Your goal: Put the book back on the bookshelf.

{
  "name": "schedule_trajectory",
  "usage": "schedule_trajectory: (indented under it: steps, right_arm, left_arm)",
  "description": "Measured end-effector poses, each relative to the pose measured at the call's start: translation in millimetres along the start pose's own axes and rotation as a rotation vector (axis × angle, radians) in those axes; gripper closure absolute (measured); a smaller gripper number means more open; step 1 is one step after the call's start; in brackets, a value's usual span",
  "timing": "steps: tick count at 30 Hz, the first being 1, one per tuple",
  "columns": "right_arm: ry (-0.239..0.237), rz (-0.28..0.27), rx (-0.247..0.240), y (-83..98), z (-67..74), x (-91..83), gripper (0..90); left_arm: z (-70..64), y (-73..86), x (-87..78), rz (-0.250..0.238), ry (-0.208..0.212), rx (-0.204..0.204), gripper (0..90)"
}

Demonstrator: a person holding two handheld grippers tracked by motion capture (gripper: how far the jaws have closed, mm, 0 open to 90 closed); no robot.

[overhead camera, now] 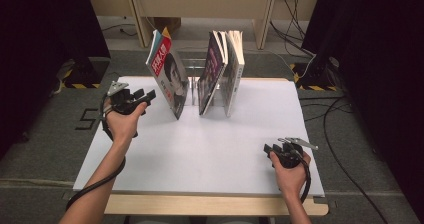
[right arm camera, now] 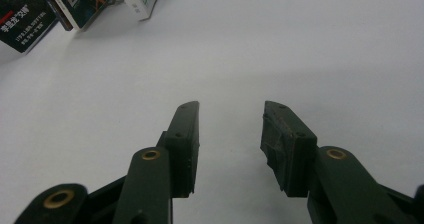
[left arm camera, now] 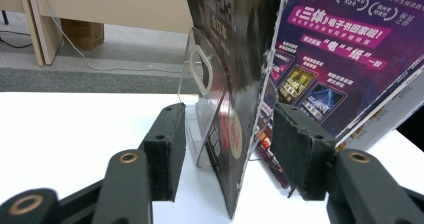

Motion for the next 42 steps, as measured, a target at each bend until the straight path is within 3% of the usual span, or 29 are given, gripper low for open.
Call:
schedule_trajectory:
  steps: [19, 42]
  right_arm:
    - [0.002, -0.003, 0.0, -0.3, 1.0, -0.2, 59.2]
    - [0.004, -0.004, 0.0, -0.6, 0.1, -1.6, 59.2]
  left_arm:
    - [11.4, 13.9, -15.9, 0.023, -0.008, 0.011, 46.6]
    - [28.7, 31.8, -33.8, 0.036, -0.028, -0.004, 46.1]
Point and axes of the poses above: each handheld gripper's, and its own axes: x roughly forward along the jaws, y roughly out of its underside, z roughly to its left, the point moved 6 cm from there along x, roughly forward along the jaws, and after that the axes turned 7 degrees about -x, right-handed, at the moved point
